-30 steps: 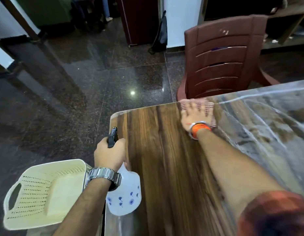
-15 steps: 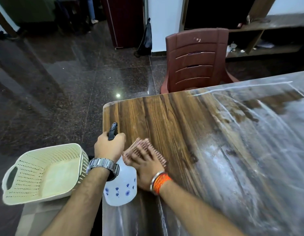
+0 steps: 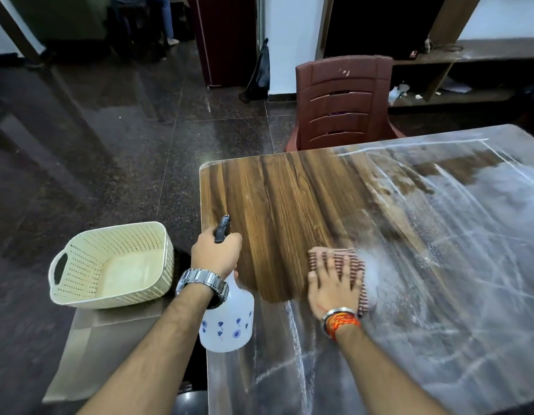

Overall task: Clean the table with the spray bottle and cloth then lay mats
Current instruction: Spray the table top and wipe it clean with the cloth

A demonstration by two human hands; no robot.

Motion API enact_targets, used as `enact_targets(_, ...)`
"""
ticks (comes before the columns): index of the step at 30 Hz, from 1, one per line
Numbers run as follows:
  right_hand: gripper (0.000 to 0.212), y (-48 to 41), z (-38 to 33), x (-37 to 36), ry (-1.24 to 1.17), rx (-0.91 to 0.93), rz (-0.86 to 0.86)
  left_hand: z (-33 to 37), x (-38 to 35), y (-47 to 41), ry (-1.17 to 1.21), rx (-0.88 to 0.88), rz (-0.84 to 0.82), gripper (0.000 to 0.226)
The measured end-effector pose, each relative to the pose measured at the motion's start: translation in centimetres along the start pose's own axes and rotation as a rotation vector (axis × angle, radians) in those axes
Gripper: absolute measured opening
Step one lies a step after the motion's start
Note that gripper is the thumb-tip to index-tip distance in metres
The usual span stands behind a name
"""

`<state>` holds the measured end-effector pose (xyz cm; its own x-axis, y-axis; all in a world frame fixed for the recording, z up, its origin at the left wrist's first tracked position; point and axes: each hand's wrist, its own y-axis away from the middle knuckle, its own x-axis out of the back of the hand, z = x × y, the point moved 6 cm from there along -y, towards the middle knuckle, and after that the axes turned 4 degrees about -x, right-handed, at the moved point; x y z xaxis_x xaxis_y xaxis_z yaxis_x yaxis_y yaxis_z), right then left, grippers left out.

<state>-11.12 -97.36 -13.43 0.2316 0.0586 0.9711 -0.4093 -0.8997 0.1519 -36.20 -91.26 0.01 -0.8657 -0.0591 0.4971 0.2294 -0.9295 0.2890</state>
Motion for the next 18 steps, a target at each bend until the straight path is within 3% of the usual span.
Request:
enact_targets(2,0.060,2.6,-1.8,-0.9,0.008,0.122,-0.035,-0.8,-0.1,1.6,-0.042,-0.023,-0.019,0.010)
enact_targets(10,0.061,7.3,0.2,-1.2,0.055,0.258,-0.084,-6.3,-2.4,10.1,-0.086,-0.009,-0.104,0.021)
enact_targets(18,0.065,14.0,7.4,-0.7,0.047,0.216,-0.075,-9.8,-5.2,19.5,-0.149,0.063,-0.119,0.025)
